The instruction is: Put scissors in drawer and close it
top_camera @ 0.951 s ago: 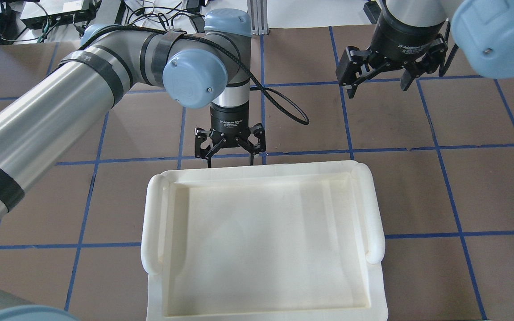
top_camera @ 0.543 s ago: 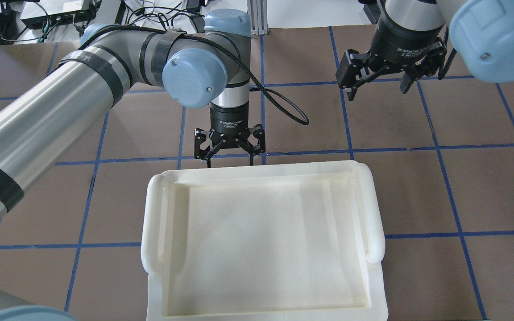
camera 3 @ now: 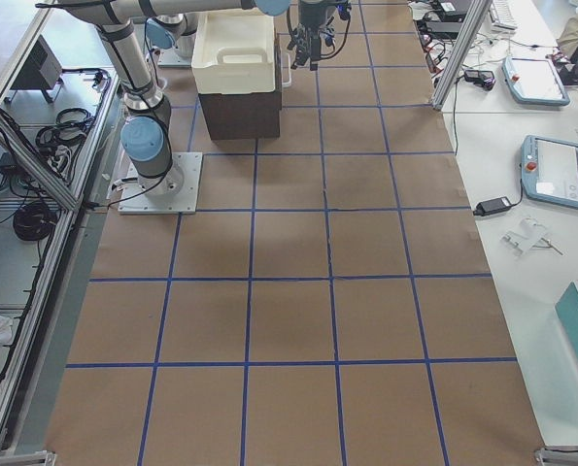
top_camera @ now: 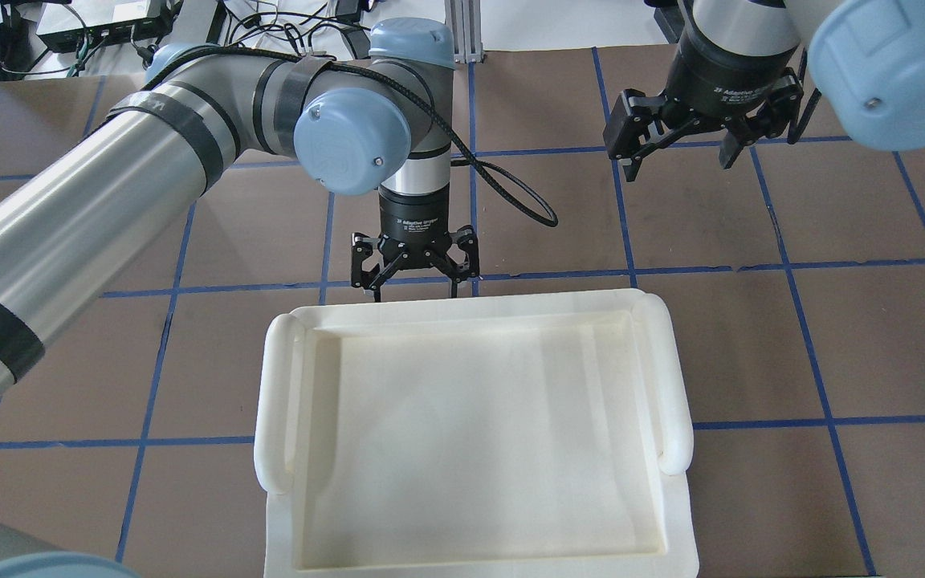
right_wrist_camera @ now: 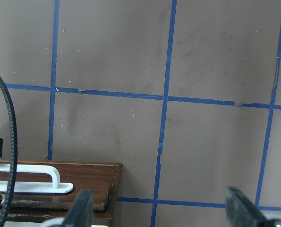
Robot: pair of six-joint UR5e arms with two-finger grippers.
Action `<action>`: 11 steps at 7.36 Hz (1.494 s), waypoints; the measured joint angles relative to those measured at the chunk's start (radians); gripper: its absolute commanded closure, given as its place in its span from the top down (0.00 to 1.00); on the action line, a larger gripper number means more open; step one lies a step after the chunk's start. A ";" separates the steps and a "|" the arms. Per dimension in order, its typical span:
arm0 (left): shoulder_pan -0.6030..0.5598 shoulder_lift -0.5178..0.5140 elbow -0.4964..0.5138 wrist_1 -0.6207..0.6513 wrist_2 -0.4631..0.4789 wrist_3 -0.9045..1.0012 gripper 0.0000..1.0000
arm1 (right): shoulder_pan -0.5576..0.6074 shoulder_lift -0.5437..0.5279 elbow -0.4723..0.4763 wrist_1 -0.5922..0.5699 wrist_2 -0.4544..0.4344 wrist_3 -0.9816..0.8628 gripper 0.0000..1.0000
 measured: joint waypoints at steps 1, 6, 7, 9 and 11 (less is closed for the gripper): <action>-0.001 -0.002 0.000 -0.002 -0.001 0.000 1.00 | -0.001 -0.001 0.001 0.001 -0.001 0.000 1.00; -0.002 -0.003 -0.003 -0.020 0.001 -0.001 1.00 | -0.001 -0.002 0.008 0.005 -0.002 -0.001 1.00; 0.001 -0.005 0.000 -0.014 0.003 0.002 1.00 | -0.001 -0.002 0.009 0.005 -0.002 0.000 1.00; 0.016 0.004 0.016 0.054 -0.001 0.015 1.00 | -0.001 -0.002 0.009 0.002 -0.001 0.000 1.00; 0.072 0.017 0.070 0.158 -0.007 0.102 1.00 | -0.001 -0.002 0.009 0.000 -0.001 0.000 1.00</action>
